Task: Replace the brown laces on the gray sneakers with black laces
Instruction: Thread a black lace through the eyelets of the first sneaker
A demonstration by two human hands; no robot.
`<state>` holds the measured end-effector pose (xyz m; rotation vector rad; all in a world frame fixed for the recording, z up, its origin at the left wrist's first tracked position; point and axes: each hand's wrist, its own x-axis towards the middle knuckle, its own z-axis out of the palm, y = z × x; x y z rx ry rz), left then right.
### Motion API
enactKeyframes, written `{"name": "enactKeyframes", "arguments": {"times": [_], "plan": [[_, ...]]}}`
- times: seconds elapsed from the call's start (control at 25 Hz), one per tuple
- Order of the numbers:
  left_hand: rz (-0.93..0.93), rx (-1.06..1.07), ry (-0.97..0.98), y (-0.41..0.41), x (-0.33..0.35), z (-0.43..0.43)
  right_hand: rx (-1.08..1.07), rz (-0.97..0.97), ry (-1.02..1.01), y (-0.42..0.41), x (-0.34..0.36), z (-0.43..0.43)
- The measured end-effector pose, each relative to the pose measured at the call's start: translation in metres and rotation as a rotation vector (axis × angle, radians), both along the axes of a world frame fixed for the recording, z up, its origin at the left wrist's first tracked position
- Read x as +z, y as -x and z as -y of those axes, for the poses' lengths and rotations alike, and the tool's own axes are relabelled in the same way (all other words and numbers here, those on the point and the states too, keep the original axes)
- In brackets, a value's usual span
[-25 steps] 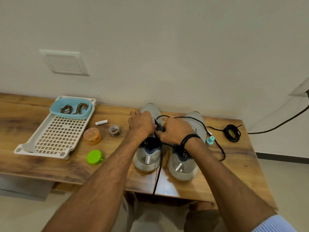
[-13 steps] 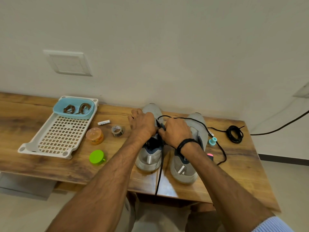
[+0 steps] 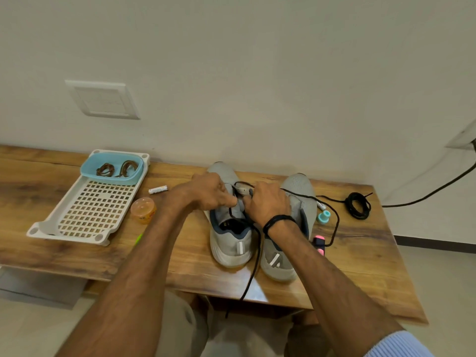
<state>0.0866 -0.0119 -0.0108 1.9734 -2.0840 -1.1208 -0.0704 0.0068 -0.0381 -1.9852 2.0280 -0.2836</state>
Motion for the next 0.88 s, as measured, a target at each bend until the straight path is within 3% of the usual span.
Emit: {"name": "enactKeyframes", "arguments": {"times": [0.08,0.36,0.44,0.52,0.6,0.76,0.88], "plan": [[-0.084,0.015,-0.044,-0.008,-0.002,-0.005,0.019,-0.005,-0.012,0.001,-0.001,0.000],[0.008,0.088,0.041,0.000,-0.026,0.002,0.245,-0.118,-0.046,0.027,0.027,-0.014],[0.036,0.116,0.078,0.001,-0.028,0.003,0.312,-0.281,-0.153,0.034,0.030,-0.023],[0.059,0.143,0.117,0.003,-0.029,0.003,0.344,-0.255,-0.194,0.035,0.033,-0.026],[0.075,0.151,0.156,0.004,-0.028,0.002,0.320,0.052,-0.070,0.036,0.043,-0.023],[0.048,0.201,0.191,0.003,-0.026,0.003,0.046,1.102,0.307,0.046,0.075,-0.017],[0.055,0.198,0.180,0.002,-0.021,0.002,-0.047,1.372,0.368,0.052,0.081,-0.013]]}}
